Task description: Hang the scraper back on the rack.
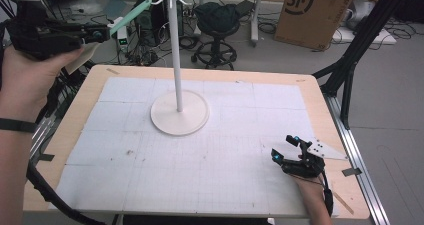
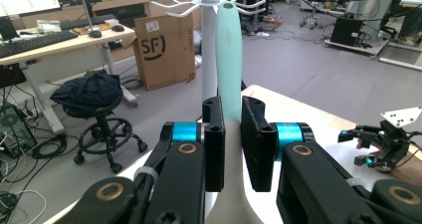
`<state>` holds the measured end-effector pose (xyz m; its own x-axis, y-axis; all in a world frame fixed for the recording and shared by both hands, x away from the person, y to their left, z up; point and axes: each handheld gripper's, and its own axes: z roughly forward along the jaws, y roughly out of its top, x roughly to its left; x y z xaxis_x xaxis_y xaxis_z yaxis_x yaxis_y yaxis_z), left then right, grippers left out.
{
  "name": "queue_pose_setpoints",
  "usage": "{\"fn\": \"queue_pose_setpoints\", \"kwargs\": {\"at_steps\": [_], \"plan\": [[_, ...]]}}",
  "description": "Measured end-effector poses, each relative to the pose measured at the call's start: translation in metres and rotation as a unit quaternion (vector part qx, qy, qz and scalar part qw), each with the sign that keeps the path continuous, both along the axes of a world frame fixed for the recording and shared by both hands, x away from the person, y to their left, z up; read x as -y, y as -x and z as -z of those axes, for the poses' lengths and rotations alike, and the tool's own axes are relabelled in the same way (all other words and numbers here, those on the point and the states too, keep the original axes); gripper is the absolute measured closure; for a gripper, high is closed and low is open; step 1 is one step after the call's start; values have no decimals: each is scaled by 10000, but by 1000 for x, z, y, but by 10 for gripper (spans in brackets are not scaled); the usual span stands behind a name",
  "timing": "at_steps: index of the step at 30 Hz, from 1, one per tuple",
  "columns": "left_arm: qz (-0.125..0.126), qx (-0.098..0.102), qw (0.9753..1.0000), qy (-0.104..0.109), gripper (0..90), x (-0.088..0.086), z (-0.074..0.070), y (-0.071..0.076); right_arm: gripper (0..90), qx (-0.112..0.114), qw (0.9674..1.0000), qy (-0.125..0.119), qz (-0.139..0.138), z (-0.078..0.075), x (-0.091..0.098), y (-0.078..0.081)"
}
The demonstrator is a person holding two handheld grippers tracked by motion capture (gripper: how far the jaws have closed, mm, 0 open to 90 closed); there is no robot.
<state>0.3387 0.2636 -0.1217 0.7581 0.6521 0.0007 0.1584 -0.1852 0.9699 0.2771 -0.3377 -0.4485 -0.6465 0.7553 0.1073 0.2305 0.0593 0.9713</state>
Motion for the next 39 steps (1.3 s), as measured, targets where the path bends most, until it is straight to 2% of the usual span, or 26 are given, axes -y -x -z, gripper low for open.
{"fn": "queue_pose_setpoints", "kwargs": {"at_steps": [3,9,20,28,31,34,37,39], "plan": [[-26,-56,10000,-28,806,1,1,-2,160,2,10000,5,-2,0,0,0],[40,-24,10000,-22,806,5,1,-3,160,5,10000,6,-5,0,0,0],[-45,-66,9999,-87,805,11,4,-10,160,0,10000,4,-3,0,0,0],[-89,-46,9999,-83,790,14,13,-15,160,2,10000,9,0,0,0,0],[-125,12,9999,-9,665,12,20,-13,160,2,10000,8,0,0,0,0],[-162,225,9996,-43,489,10,33,-8,160,0,10000,2,-14,0,0,0],[-272,374,9989,-55,323,6,52,-1,161,-1,10000,9,-8,0,0,0],[-253,375,9990,-13,271,2,70,4,160,5,10000,7,-14,0,0,0]]}}
